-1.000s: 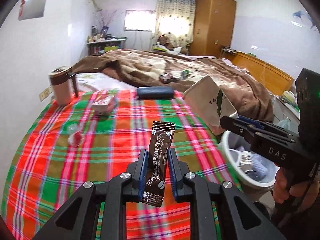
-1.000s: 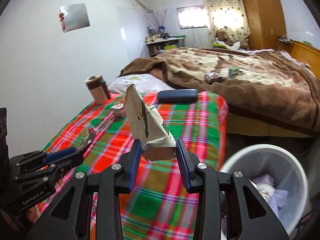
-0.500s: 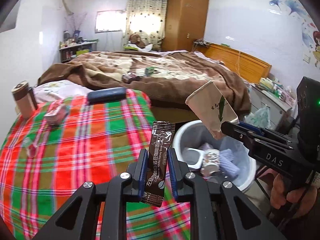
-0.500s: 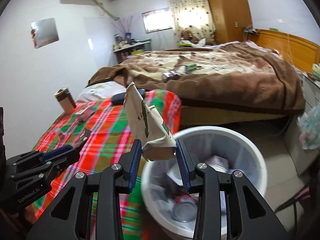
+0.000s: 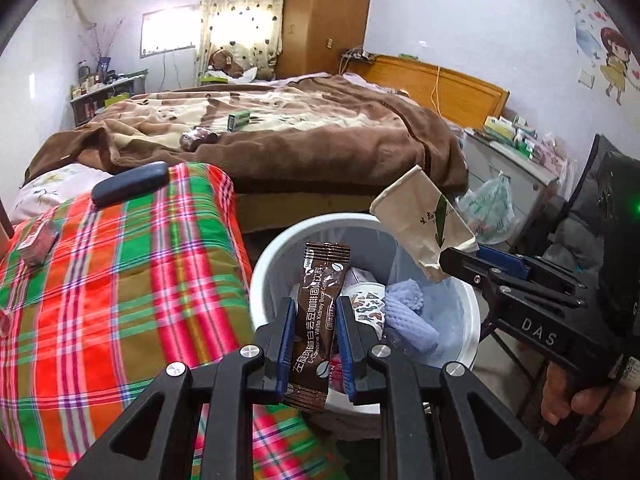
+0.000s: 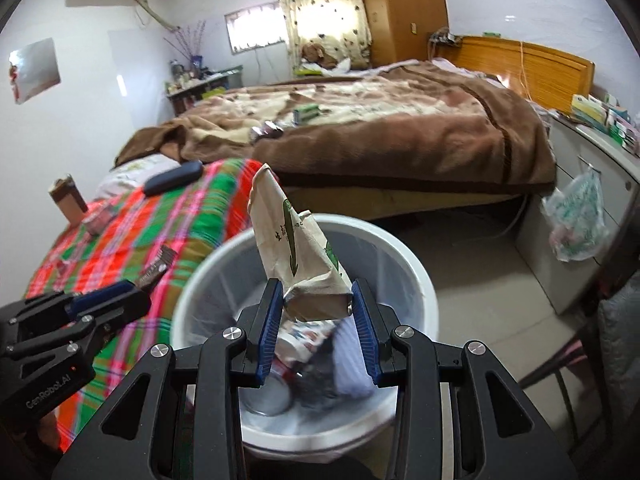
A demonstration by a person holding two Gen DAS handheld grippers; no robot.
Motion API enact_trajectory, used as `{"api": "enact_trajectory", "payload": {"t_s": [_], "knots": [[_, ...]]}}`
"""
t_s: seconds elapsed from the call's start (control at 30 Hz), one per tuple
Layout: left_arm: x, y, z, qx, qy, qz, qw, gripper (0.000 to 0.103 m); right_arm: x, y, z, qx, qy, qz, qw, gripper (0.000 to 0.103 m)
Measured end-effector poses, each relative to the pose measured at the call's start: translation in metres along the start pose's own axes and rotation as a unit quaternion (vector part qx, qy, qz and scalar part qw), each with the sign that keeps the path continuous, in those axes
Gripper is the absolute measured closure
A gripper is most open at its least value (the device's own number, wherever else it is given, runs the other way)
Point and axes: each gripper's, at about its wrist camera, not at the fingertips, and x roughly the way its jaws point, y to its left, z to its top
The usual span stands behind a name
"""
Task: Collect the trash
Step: 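Open both tools to drop the wrapper and paper bag into the bin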
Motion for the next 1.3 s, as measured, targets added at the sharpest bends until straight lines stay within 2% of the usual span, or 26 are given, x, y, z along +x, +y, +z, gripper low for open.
{"api": "enact_trajectory", "payload": {"t_s": [0.33,0.53,0.57,0.6,0.67,0.7,0.77,0.83,1.3], "knots": [[0.022,-0.013,-0.001,0.003,0.019,-0.009,0.9998,0.081,0.009,-0.017,-0.011,0.007,0.028,-0.033,0.999,0.066],[0.031,-0.014,-0.001,0.000,0.026,-0.010,0.9996,0.080,0.009,-0.019,-0.013,0.005,0.031,-0.031,0.999,0.066],[0.033,-0.014,-0.001,-0.001,0.027,-0.007,0.9996,0.075,0.009,-0.019,-0.012,0.004,0.032,-0.031,0.999,0.065],[0.034,-0.013,-0.001,-0.003,0.027,-0.009,0.9996,0.062,0.010,-0.019,-0.012,0.004,0.034,-0.031,0.999,0.065],[0.034,-0.012,-0.001,-0.010,0.028,-0.019,0.9994,0.047,0.011,-0.020,-0.013,0.005,0.039,-0.031,0.999,0.065],[0.033,-0.011,-0.002,-0.012,0.026,-0.019,0.9994,0.046,0.011,-0.022,-0.013,0.008,0.038,-0.034,0.999,0.065],[0.033,-0.012,-0.001,-0.009,0.026,-0.015,0.9995,0.046,0.011,-0.023,-0.013,0.011,0.036,-0.036,0.999,0.053],[0.032,-0.012,-0.001,-0.010,0.026,-0.014,0.9995,0.046,0.010,-0.023,-0.014,0.014,0.036,-0.032,0.999,0.047],[0.007,0.001,-0.006,-0.023,0.008,-0.003,0.9997,0.046,-0.002,-0.011,-0.012,0.015,0.016,-0.026,0.999,0.047]]}}
